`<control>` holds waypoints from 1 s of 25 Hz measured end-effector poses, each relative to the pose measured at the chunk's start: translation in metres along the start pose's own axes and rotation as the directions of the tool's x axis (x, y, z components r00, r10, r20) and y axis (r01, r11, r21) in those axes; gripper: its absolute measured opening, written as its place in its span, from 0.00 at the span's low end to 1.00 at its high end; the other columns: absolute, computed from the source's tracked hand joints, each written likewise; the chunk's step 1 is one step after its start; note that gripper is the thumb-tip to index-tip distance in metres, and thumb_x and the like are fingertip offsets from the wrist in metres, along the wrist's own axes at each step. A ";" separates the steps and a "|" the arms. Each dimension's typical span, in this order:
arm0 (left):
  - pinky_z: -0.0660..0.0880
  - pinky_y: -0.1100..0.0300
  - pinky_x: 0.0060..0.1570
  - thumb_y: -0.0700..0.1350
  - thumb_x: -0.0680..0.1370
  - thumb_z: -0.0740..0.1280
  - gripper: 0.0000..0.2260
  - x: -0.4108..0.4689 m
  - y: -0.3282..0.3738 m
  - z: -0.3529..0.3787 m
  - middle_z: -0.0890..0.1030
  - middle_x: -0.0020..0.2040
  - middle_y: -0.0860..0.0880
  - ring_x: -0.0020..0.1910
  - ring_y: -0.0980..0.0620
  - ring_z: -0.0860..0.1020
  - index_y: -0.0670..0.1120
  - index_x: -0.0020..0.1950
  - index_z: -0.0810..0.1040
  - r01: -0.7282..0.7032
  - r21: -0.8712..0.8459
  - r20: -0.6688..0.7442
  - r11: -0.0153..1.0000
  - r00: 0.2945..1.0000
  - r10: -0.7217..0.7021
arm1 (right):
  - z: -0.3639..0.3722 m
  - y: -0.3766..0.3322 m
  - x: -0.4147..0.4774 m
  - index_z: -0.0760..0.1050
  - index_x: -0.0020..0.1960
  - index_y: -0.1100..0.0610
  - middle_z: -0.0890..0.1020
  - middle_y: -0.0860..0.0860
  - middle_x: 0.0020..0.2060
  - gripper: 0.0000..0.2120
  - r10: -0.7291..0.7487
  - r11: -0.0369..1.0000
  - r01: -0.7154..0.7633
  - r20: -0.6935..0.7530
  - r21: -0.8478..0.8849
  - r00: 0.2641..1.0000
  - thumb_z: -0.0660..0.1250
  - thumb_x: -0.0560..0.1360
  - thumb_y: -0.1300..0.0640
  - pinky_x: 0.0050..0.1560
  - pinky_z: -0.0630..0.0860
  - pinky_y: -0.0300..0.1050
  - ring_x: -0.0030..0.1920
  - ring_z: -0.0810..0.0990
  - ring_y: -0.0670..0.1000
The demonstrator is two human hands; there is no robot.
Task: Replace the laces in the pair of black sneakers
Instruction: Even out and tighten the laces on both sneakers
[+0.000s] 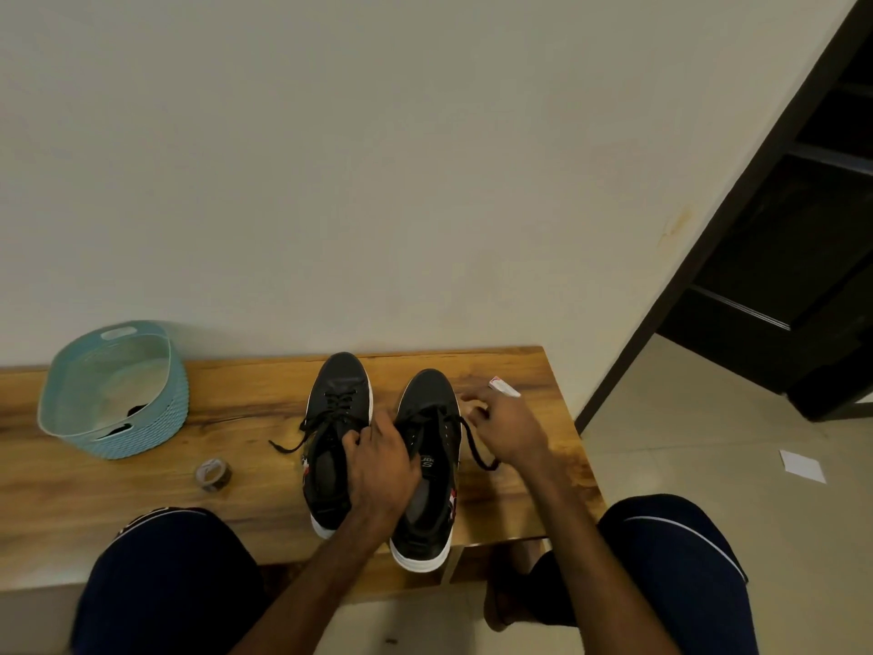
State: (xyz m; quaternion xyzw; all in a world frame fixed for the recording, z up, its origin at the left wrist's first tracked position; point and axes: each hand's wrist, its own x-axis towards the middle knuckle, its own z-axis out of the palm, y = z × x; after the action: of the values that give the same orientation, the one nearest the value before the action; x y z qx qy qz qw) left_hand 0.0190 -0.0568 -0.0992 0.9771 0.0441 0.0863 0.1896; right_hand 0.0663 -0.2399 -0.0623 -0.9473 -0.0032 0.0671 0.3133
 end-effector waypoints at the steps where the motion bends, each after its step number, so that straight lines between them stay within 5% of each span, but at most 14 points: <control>1: 0.65 0.53 0.65 0.54 0.74 0.70 0.24 -0.002 0.001 -0.002 0.81 0.49 0.52 0.52 0.52 0.80 0.48 0.65 0.66 0.000 -0.015 -0.013 1.000 1.000 0.000 | 0.015 -0.001 -0.001 0.79 0.63 0.46 0.84 0.47 0.54 0.13 0.004 1.000 -0.004 0.030 -0.017 1.000 0.64 0.80 0.53 0.50 0.76 0.44 0.53 0.82 0.51; 4: 0.70 0.55 0.59 0.53 0.77 0.68 0.21 -0.002 0.000 -0.012 0.80 0.41 0.54 0.42 0.55 0.81 0.49 0.64 0.63 -0.027 -0.049 0.029 0.998 0.999 0.028 | 0.030 -0.005 -0.006 0.79 0.62 0.49 0.84 0.50 0.54 0.12 0.029 0.997 -0.026 0.036 -0.071 0.999 0.64 0.81 0.51 0.47 0.73 0.44 0.53 0.81 0.52; 6: 0.76 0.59 0.39 0.54 0.79 0.66 0.16 0.002 0.003 -0.034 0.80 0.36 0.52 0.32 0.56 0.79 0.52 0.60 0.63 -0.075 -0.257 0.044 0.964 0.995 0.089 | 0.028 -0.006 -0.004 0.79 0.57 0.51 0.84 0.51 0.50 0.09 0.026 0.991 -0.024 0.020 -0.128 0.999 0.64 0.81 0.50 0.44 0.71 0.44 0.51 0.81 0.53; 8: 0.70 0.60 0.25 0.50 0.81 0.65 0.11 0.008 0.007 -0.066 0.80 0.33 0.49 0.24 0.56 0.75 0.51 0.58 0.65 -0.089 -0.630 -0.042 0.771 0.996 0.080 | 0.029 -0.006 -0.004 0.78 0.57 0.51 0.83 0.51 0.50 0.09 0.018 0.989 -0.014 0.029 -0.146 0.999 0.63 0.81 0.51 0.44 0.73 0.45 0.50 0.81 0.54; 10: 0.66 0.62 0.22 0.39 0.82 0.63 0.07 0.015 0.006 -0.100 0.78 0.31 0.49 0.21 0.58 0.70 0.41 0.57 0.67 -0.129 -0.849 -0.186 0.512 0.981 -0.061 | 0.032 -0.005 -0.008 0.77 0.59 0.51 0.83 0.52 0.51 0.10 0.033 0.988 -0.025 0.049 -0.150 0.998 0.62 0.81 0.52 0.47 0.75 0.47 0.50 0.81 0.55; 13: 0.58 0.57 0.20 0.33 0.80 0.63 0.06 0.026 -0.011 -0.120 0.72 0.24 0.54 0.20 0.57 0.63 0.39 0.55 0.69 -0.206 -0.919 -0.330 0.335 0.867 -0.372 | 0.035 -0.003 -0.012 0.78 0.60 0.51 0.83 0.51 0.49 0.11 0.100 0.987 -0.096 0.030 -0.127 0.995 0.61 0.81 0.52 0.49 0.79 0.49 0.48 0.81 0.53; 16: 0.56 0.61 0.20 0.35 0.79 0.64 0.09 0.035 -0.030 -0.126 0.66 0.25 0.55 0.22 0.57 0.61 0.49 0.52 0.70 -0.219 -0.975 -0.193 0.031 0.771 -0.607 | 0.035 -0.005 -0.012 0.79 0.58 0.52 0.83 0.50 0.45 0.12 0.133 0.985 -0.131 0.012 -0.113 0.991 0.60 0.80 0.50 0.48 0.81 0.50 0.44 0.81 0.51; 18: 0.55 0.62 0.20 0.38 0.79 0.63 0.06 0.039 -0.040 -0.136 0.66 0.28 0.55 0.23 0.57 0.61 0.48 0.51 0.70 -0.274 -0.960 -0.166 -0.061 0.730 -0.662 | 0.035 -0.009 -0.014 0.79 0.57 0.52 0.83 0.50 0.45 0.12 0.142 0.982 -0.141 0.001 -0.124 0.990 0.60 0.80 0.50 0.47 0.80 0.48 0.43 0.81 0.51; 20: 0.56 0.61 0.20 0.39 0.79 0.63 0.04 0.042 -0.050 -0.146 0.68 0.27 0.57 0.24 0.58 0.63 0.47 0.51 0.70 -0.372 -0.927 -0.301 0.040 0.678 -0.671 | 0.034 -0.009 -0.014 0.79 0.54 0.52 0.83 0.51 0.44 0.11 0.158 0.979 -0.157 -0.005 -0.131 0.987 0.60 0.80 0.50 0.45 0.79 0.46 0.43 0.80 0.51; 22: 0.61 0.59 0.23 0.40 0.80 0.64 0.04 0.044 -0.058 -0.148 0.72 0.26 0.57 0.24 0.58 0.66 0.47 0.51 0.70 -0.375 -0.857 -0.514 0.353 0.650 -0.560 | 0.032 -0.009 -0.014 0.80 0.48 0.53 0.82 0.51 0.41 0.13 0.193 0.972 -0.192 -0.004 -0.135 0.981 0.59 0.80 0.50 0.45 0.78 0.46 0.41 0.80 0.51; 24: 0.71 0.57 0.29 0.46 0.81 0.64 0.04 0.047 -0.069 -0.137 0.76 0.29 0.55 0.28 0.55 0.73 0.48 0.52 0.71 -0.100 -0.616 -0.507 0.781 0.809 -0.297 | 0.028 -0.006 -0.014 0.79 0.42 0.54 0.80 0.51 0.38 0.15 0.262 0.955 -0.261 -0.012 -0.142 0.965 0.58 0.80 0.48 0.44 0.78 0.45 0.39 0.79 0.50; 25: 0.75 0.55 0.34 0.51 0.81 0.64 0.06 0.047 -0.074 -0.129 0.78 0.32 0.53 0.32 0.51 0.77 0.49 0.52 0.71 0.091 -0.399 -0.329 0.912 0.915 -0.235 | 0.024 -0.004 -0.015 0.78 0.41 0.54 0.80 0.51 0.37 0.16 0.300 0.942 -0.301 -0.027 -0.150 0.954 0.58 0.79 0.47 0.45 0.79 0.46 0.39 0.79 0.50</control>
State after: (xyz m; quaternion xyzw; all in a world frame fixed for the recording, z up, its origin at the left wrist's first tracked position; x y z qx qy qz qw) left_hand 0.0371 0.0645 -0.0020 0.8812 0.1444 0.2591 0.3680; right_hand 0.0487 -0.2232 -0.0773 -0.9579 0.1367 0.1117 0.2262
